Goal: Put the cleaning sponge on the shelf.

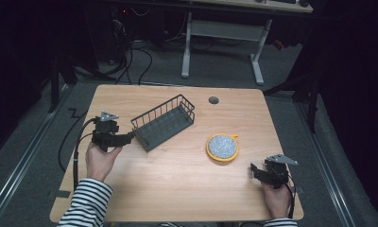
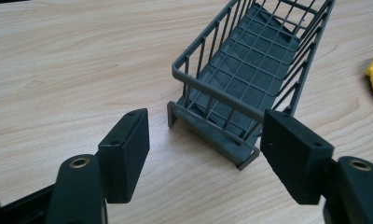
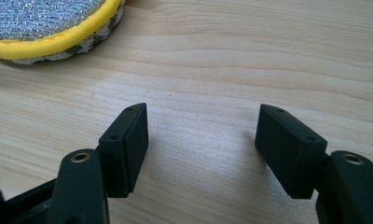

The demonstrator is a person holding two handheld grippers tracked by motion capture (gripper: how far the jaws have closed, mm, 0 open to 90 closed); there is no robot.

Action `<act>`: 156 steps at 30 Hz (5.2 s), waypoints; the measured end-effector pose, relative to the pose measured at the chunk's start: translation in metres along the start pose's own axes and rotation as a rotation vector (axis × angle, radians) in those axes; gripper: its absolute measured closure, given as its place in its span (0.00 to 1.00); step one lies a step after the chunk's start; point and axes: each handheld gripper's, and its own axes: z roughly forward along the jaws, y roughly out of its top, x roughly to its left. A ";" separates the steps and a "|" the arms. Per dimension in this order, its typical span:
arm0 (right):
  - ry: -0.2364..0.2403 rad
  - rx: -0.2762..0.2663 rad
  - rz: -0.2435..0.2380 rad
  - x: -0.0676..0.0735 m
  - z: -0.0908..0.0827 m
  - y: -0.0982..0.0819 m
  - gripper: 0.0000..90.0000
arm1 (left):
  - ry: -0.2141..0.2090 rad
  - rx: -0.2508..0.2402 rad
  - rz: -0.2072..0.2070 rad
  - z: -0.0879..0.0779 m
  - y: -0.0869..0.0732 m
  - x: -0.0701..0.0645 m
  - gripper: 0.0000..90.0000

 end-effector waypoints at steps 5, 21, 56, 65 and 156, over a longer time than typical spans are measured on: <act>0.000 -0.002 -0.003 0.000 0.000 0.000 0.39 | 0.012 0.022 0.008 0.005 0.018 0.000 0.37; 0.005 -0.002 -0.007 0.001 0.000 0.000 0.39 | 0.087 0.116 0.040 0.045 0.051 -0.002 0.44; 0.007 -0.001 -0.006 0.001 0.000 0.000 0.38 | 0.109 0.177 0.012 0.075 0.039 -0.004 0.73; 0.008 -0.001 -0.007 0.001 0.000 0.000 0.38 | 0.097 0.170 0.012 0.069 0.032 -0.008 0.73; 0.008 -0.001 -0.005 0.001 0.000 0.000 0.38 | 0.050 -0.089 -0.099 -0.027 -0.067 -0.009 0.43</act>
